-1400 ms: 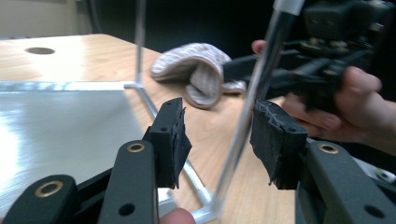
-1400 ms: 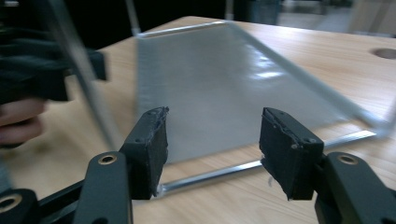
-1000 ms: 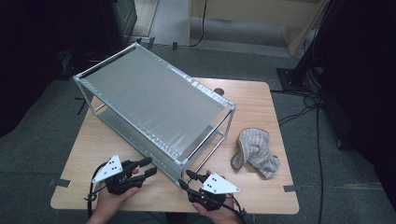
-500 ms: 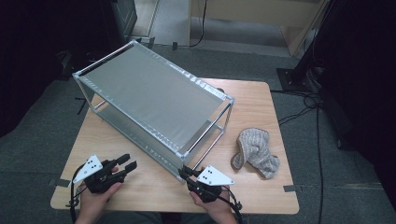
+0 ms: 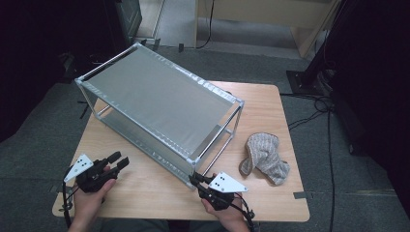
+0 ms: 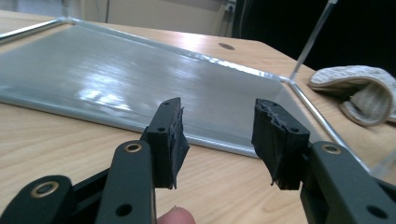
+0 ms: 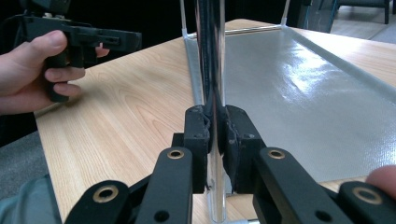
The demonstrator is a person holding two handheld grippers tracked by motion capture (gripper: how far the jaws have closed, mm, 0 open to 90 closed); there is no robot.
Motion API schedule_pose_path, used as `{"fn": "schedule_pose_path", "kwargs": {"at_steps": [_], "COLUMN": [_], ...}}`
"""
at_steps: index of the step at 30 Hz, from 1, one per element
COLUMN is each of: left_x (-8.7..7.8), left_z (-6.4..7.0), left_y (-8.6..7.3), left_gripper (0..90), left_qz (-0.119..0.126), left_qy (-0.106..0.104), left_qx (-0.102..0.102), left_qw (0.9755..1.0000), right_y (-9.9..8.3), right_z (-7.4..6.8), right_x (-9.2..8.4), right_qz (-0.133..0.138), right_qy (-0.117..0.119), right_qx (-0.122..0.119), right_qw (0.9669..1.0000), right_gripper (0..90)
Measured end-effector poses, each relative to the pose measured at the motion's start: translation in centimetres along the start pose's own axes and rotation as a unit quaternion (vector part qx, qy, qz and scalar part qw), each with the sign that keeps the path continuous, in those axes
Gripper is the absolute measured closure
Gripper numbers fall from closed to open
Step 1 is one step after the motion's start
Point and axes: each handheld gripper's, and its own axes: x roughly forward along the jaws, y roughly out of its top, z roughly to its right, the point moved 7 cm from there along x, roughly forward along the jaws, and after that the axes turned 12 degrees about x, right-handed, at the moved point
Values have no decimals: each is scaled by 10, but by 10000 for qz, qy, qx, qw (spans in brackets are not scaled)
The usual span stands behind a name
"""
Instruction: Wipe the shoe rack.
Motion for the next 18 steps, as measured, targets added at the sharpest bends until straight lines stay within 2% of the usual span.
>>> {"fn": "schedule_pose_path", "kwargs": {"at_steps": [5, 10, 15, 18], "left_x": [4, 7, 9, 9], "left_z": [-15, -34, -47, -53], "left_y": [1, 3, 3, 3], "left_gripper": [519, 520, 517, 515], "left_qz": [22, 60, 20, -8], "left_qy": [165, 456, 744, 921], "left_qx": [-33, -130, -98, -106], "left_qw": [9999, 9989, 9972, 9957], "right_y": [-2, -3, -4, -3], "right_z": [5, 12, 18, 24], "right_x": [-9, -19, -27, -32], "right_qz": [-34, -23, 20, 53], "right_qy": [58, 89, -58, -271], "right_qx": [45, 79, 120, 180], "right_qw": [10000, 9999, 9999, 9995], "right_gripper": [807, 805, 805, 804]}}
